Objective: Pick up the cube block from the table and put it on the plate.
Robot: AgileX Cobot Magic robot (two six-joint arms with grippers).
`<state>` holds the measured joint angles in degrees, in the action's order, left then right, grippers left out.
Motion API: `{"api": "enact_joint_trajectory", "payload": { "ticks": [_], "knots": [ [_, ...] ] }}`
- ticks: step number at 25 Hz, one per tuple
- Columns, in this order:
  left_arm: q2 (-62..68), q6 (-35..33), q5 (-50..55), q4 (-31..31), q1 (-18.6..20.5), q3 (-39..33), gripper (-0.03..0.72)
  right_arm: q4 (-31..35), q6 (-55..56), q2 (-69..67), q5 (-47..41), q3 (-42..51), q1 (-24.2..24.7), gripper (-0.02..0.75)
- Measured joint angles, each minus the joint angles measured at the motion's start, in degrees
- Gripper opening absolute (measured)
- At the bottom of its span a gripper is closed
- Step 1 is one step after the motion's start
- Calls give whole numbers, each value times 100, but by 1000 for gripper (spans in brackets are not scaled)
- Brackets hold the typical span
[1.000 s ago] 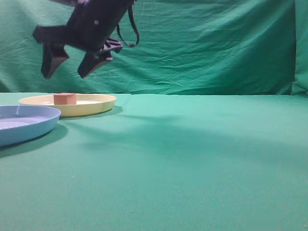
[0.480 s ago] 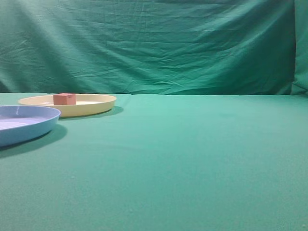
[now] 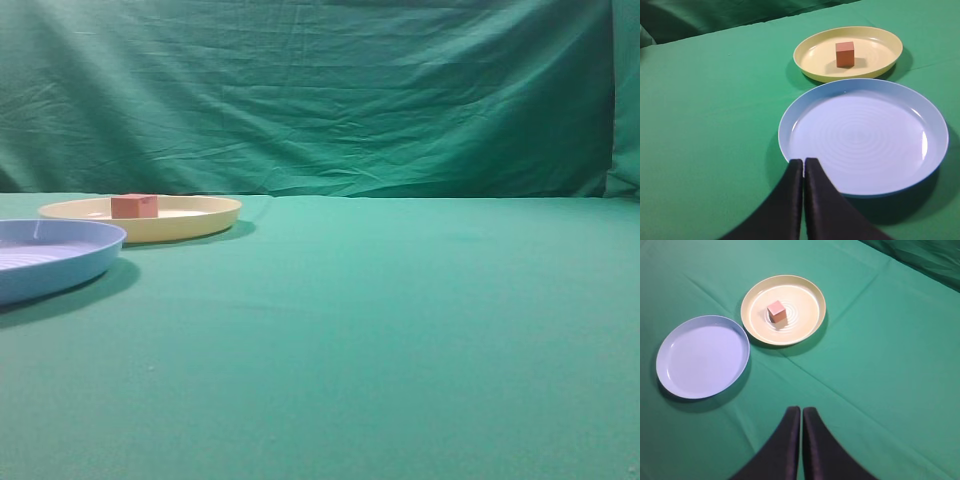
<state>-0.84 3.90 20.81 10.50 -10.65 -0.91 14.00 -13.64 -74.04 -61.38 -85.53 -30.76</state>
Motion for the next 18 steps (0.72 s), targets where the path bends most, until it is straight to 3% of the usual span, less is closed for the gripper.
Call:
{"api": "enact_joint_trajectory", "payload": {
  "ticks": [6, 13, 18],
  "knots": [
    [0, 0, 0, 0, 0, 0, 0, 23, 44, 1643, 954, 1843, 0, 0],
    [0, 0, 0, 0, 0, 0, 0, -559, 657, 3228, 1096, 3195, 0, 0],
    [0, 0, 0, 0, 0, 0, 0, -974, 754, 4243, 1712, 4259, 14, 0]
  ]
}}
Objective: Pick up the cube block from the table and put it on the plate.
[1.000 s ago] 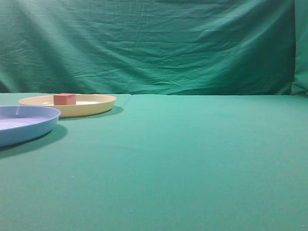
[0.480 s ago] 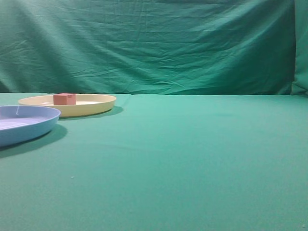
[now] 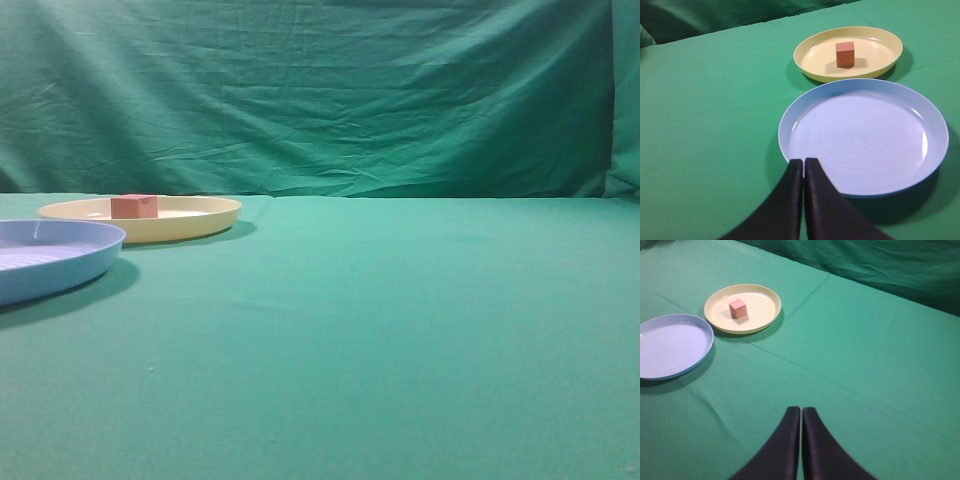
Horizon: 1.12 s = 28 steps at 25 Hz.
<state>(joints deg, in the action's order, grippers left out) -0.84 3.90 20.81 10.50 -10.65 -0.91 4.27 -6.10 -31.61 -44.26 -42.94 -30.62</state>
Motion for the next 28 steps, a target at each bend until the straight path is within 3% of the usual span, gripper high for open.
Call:
{"api": "enact_joint_trajectory", "payload": {
  "ticks": [13, 19, 28],
  "knots": [
    [0, 0, 0, 0, 0, 0, 0, -35, 15, 2476, 1165, 2705, 2283, 0],
    [0, 0, 0, 0, 0, 0, 0, -35, 3, 3212, 1425, 3621, 2612, 0],
    [0, 0, 0, 0, 0, 0, 0, -35, 3, 3224, 1861, 4374, 2612, 0]
  ]
}}
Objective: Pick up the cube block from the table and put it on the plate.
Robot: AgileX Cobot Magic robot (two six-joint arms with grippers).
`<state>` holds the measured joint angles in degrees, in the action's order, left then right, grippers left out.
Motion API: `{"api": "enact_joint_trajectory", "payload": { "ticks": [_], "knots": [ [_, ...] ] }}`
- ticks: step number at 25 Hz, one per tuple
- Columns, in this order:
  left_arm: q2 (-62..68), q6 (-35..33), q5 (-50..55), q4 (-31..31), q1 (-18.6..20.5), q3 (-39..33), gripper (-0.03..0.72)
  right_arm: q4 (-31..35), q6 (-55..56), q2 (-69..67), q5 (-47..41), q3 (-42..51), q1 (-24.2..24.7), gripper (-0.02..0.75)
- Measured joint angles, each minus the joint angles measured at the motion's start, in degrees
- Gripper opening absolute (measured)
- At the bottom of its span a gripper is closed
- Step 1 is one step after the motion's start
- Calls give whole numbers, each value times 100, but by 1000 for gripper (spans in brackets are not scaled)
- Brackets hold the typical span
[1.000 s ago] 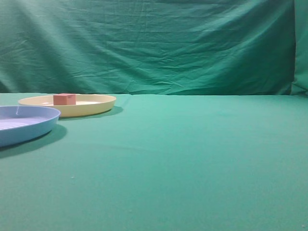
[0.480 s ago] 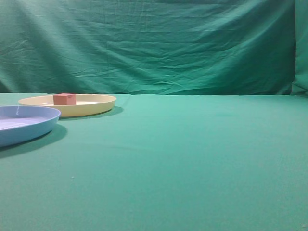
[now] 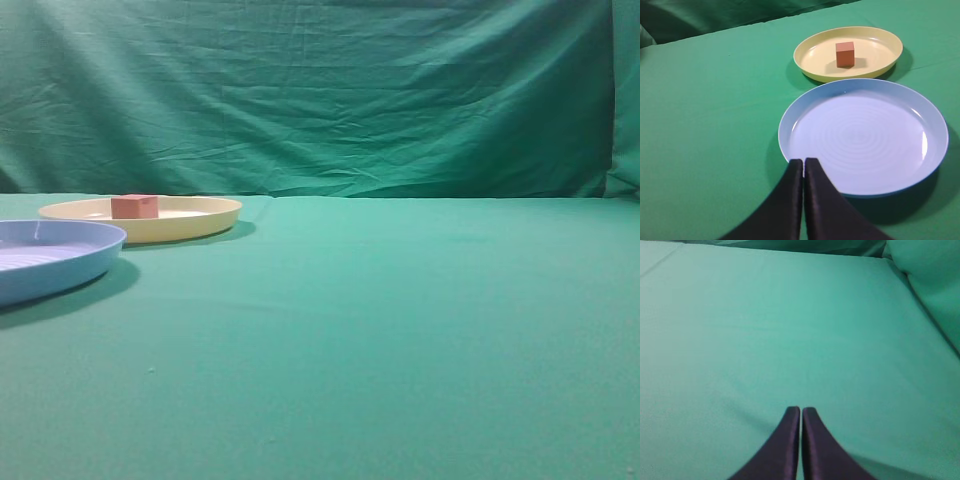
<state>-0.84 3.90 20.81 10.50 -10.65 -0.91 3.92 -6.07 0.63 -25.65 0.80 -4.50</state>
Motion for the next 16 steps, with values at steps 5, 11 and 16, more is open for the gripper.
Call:
{"api": "enact_joint_trajectory", "payload": {
  "ticks": [5, 11, 16],
  "knots": [
    [0, 0, 0, 0, 0, 0, 0, 0, 0, 0, 247, 34, 0, 0],
    [0, 0, 0, 0, 0, 0, 0, 0, -10, 0, 276, 43, 0, 0],
    [0, 0, 0, 0, 0, 0, 0, 0, -10, 0, 294, 56, 0, 0]
  ]
}}
